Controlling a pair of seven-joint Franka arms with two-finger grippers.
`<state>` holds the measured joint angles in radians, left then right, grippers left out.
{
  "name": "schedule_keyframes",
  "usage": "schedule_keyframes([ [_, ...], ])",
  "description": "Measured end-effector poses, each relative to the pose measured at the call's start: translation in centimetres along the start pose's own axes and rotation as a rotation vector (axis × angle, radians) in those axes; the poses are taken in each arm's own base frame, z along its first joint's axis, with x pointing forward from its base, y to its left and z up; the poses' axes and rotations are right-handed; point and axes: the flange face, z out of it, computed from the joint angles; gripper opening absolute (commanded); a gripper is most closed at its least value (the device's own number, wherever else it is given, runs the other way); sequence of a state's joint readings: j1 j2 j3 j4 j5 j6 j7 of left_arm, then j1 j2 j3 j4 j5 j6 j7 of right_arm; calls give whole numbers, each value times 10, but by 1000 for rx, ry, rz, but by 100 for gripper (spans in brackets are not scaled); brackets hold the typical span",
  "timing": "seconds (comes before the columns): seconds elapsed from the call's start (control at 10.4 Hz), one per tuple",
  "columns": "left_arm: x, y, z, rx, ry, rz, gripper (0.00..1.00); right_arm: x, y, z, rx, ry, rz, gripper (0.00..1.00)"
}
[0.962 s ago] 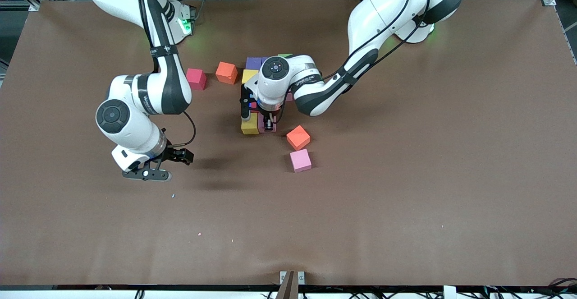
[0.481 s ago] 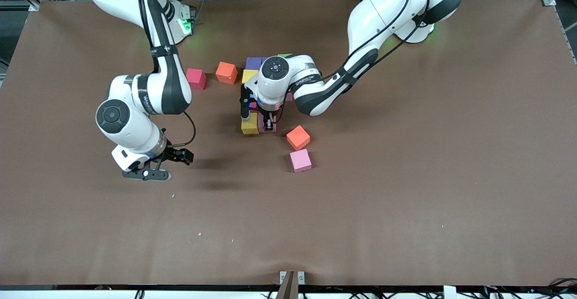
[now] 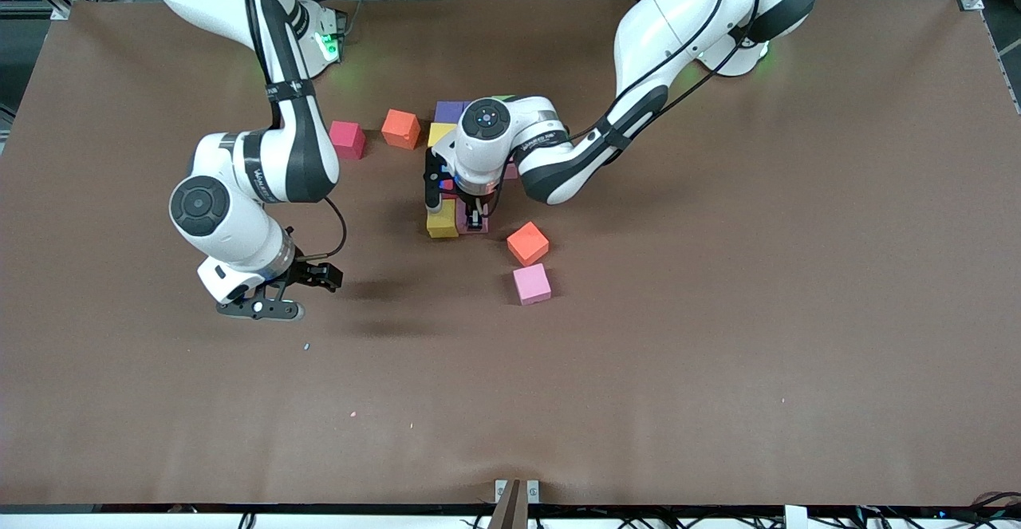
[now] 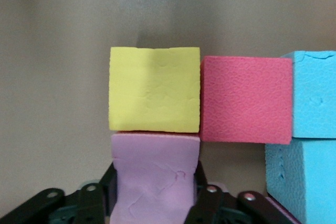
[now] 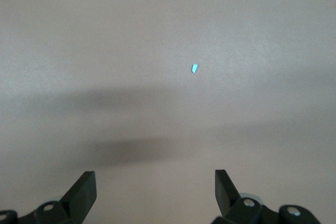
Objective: Arrange 11 blocks into digit 3
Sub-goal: 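Press the pink cube below the yellow cube with the left gripper, then release the pink cube and move the left gripper to the orange cube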
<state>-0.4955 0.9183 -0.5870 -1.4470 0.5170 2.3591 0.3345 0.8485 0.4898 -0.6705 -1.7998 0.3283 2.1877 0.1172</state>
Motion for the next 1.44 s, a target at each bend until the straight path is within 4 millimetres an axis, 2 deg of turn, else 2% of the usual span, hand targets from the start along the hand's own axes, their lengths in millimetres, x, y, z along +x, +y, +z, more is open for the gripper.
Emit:
schedule_keyframes([
  [0.48, 5, 2, -7, 10, 10, 0, 100, 0, 0, 5, -8, -6, -1, 100],
  [0.67, 14, 11, -30, -4, -15, 2, 100, 0, 0, 6, -9, -7, -1, 100],
  [0.96, 10, 12, -87, 4, -120, -98, 100, 0, 0, 6, -9, -7, -1, 100],
  [1.15, -9, -6, -98, 24, -178, -184, 100, -2, 0, 7, -11, -19, -1, 100],
  [1.35, -50, -53, -93, 54, -210, -247, 100, -4, 7, 2, -5, -33, -7, 100],
  [1.44, -66, -70, -94, 58, -213, -287, 100, -5, 19, -7, -1, -46, -24, 100],
])
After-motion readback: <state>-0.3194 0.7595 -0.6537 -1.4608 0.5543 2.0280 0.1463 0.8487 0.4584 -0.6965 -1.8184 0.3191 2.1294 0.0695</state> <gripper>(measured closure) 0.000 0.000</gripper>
